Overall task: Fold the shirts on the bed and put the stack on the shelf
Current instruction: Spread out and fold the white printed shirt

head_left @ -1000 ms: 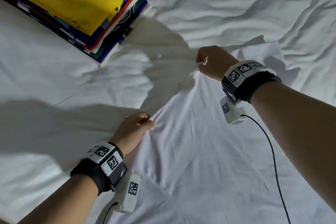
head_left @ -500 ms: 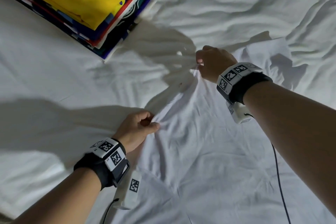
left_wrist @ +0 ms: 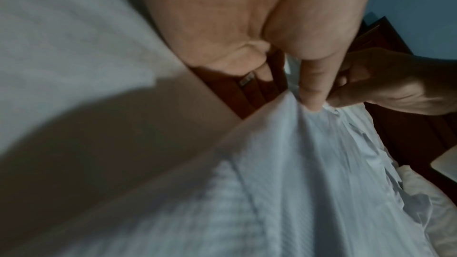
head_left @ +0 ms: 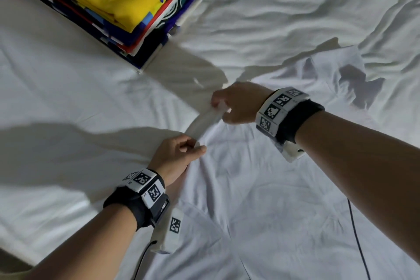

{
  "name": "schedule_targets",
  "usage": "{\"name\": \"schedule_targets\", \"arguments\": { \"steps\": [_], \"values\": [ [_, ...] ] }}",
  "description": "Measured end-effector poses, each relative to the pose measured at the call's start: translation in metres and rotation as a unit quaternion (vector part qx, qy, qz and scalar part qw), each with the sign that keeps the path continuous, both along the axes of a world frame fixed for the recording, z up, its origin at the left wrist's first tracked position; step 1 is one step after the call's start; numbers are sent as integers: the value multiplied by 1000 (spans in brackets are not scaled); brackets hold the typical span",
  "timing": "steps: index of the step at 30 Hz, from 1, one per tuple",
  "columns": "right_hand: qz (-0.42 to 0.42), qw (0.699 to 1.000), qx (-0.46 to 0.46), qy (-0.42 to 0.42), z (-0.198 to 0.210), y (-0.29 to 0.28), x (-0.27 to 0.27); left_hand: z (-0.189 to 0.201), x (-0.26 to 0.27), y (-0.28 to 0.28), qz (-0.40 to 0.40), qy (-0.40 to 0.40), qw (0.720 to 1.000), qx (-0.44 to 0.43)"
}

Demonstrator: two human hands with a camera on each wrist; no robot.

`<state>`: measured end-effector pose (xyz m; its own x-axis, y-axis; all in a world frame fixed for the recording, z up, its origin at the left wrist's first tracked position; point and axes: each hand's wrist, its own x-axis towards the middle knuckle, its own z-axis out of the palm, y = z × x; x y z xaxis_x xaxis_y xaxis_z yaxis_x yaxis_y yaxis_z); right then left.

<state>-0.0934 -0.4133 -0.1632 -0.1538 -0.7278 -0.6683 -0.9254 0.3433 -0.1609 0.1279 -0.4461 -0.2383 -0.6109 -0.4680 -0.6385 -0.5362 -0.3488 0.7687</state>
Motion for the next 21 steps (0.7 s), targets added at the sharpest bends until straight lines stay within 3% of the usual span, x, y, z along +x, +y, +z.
{"name": "schedule_targets", "arguments": {
  "steps": [3, 7, 11, 14, 19, 21],
  "values": [
    [32, 999, 19, 19, -6, -1, 13, 1, 5, 0, -19, -5, 1000, -20],
    [-29, 997, -64, 12, -9, 4, 14, 2, 10, 2, 12, 0, 999, -51],
    [-73, 991, -113, -9, -6, 34, 21, 9, 21, 3, -57, -29, 997, -50],
    [-147, 978, -146, 16, -3, 73, 32, 20, 33, 1, -149, -67, 985, -52],
    [-241, 946, -213, 28, -7, 168, 84, 37, 52, 2, -218, -131, 967, -28],
    [-269, 941, -204, 26, -9, 211, 112, 37, 64, 5, -242, -148, 957, -63]
  ]
}}
